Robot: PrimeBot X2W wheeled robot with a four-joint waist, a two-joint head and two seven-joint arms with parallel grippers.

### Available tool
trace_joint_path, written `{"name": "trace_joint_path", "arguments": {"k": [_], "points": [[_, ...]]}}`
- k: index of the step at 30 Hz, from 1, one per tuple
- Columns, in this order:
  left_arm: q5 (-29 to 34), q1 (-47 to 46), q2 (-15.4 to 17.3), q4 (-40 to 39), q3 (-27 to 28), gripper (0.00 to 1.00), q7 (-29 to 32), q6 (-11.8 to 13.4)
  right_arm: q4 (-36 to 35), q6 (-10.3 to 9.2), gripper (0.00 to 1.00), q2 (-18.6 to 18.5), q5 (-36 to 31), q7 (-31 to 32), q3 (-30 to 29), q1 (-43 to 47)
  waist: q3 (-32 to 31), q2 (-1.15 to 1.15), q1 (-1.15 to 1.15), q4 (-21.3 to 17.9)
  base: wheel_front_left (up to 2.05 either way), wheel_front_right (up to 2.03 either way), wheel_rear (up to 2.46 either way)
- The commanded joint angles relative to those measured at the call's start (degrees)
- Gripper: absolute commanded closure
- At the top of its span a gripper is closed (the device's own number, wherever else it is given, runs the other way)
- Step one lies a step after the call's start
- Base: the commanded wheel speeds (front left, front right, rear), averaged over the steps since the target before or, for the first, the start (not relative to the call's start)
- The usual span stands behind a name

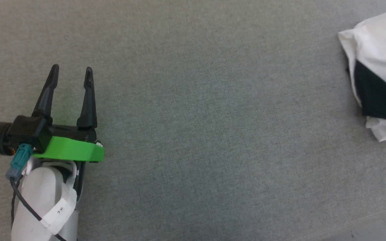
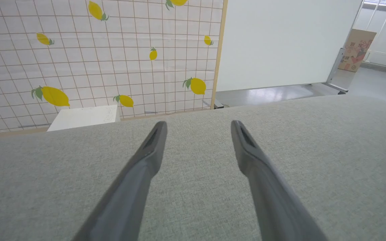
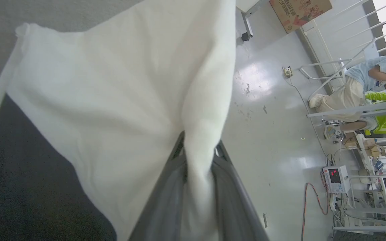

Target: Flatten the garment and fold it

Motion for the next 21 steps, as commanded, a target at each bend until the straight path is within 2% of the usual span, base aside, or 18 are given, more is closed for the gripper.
{"name": "trace_joint_path", "arguments": {"k": [1,10,11,12,13,18,21], "points": [[0.6,-1.1,0.6,-0.3,-0.2,0.00,0.3,-0.4,0.6,-0.12,1.00,0.2,-1.7,-1.2,-1.4,-1.6,3.2,0.00,-0.01,-0.3,0.00,0.00,0.00],[0.0,-1.5,1.1,0.6,-0.7,0.00,0.1,-0.3,5.0,-0.12,1.00,0.7,-7.0,-8.0,-6.3,-5.3,2.8,0.00,-0.01,1.9,0.00,0.00,0.00],[-0.1,-1.3,0.9,0.9,-0.7,0.00,0.0,-0.2,5.7,-0.12,0.56,0.8,-7.6,-8.6,-6.5,-5.4,2.3,0.00,-0.01,2.1,0.00,0.00,0.00],[-0.2,-1.2,0.8,1.2,-0.8,0.00,-0.1,-0.2,6.3,-0.12,0.31,0.8,-8.1,-8.8,-6.7,-5.5,1.8,0.00,-0.01,2.2,0.00,0.00,0.00],[-0.3,-1.0,0.6,1.6,-0.9,0.00,-0.2,-0.1,7.1,-0.12,0.00,1.0,-8.5,-8.8,-7.2,-5.7,1.2,0.00,-0.01,2.4,0.00,0.00,0.00],[-0.7,0.1,-0.6,3.7,-1.7,0.00,-0.6,0.0,9.4,-0.12,0.00,1.2,-10.1,-10.0,-8.6,-5.1,-3.2,0.00,-0.01,3.4,0.00,0.00,0.00],[-1.2,1.4,-1.8,5.3,-2.1,0.00,-0.8,0.0,10.1,-0.12,0.00,1.4,-8.0,-13.6,-9.7,-3.8,-7.0,0.00,-0.01,4.4,0.00,0.00,0.00]]}}
